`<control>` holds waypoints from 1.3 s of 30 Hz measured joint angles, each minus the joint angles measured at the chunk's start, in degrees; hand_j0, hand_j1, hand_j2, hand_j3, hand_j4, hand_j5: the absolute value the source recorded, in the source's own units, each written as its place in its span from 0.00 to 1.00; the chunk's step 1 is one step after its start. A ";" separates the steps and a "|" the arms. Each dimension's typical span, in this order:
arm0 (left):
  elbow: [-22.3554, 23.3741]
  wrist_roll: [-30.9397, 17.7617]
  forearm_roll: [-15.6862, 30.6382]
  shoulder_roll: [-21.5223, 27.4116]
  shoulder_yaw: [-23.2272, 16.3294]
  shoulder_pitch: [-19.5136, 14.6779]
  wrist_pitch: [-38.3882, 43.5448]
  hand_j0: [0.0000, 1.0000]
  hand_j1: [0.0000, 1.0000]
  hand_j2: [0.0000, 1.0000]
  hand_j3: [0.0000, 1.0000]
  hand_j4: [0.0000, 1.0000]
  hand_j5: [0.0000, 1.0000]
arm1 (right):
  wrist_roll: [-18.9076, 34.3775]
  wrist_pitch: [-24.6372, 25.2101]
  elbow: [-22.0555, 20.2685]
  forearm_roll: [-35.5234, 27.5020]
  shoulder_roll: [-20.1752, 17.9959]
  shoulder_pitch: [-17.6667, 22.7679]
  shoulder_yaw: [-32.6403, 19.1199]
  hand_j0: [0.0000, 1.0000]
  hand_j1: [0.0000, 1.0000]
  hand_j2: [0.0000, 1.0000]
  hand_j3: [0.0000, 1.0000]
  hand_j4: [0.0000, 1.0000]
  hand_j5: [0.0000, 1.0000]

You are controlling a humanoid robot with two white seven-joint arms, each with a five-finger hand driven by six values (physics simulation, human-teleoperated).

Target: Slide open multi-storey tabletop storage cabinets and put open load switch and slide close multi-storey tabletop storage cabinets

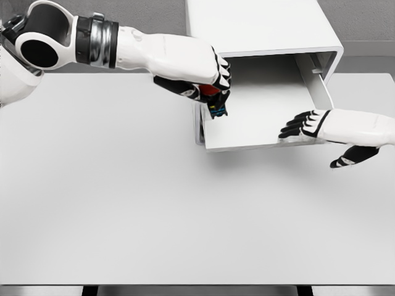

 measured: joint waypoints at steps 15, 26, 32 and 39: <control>6.59 0.00 -2.86 -7.16 -3.78 -1.85 0.01 0.40 0.40 0.40 0.40 0.40 0.40 | -1.51 0.00 -0.06 -3.83 -1.80 -0.18 -1.92 1.00 1.00 1.00 1.00 1.00 1.00; 11.84 0.09 -4.70 -11.52 -4.58 -2.11 0.02 0.41 0.41 0.41 0.41 0.41 0.41 | -1.52 0.00 -0.06 -3.88 -1.99 -0.18 -1.92 1.00 1.00 1.00 1.00 1.00 1.00; 13.06 0.00 -3.18 -12.13 -4.47 -2.11 -0.34 0.41 0.41 0.41 0.41 0.41 0.41 | -1.52 0.00 -0.06 -3.89 -1.90 -0.18 -1.92 1.00 1.00 1.00 1.00 1.00 1.00; 13.19 0.05 -3.24 -12.25 -4.42 -2.11 -0.40 1.00 1.00 1.00 1.00 1.00 1.00 | -1.52 0.00 -0.06 -3.89 -1.57 -0.18 -1.92 1.00 1.00 1.00 1.00 1.00 1.00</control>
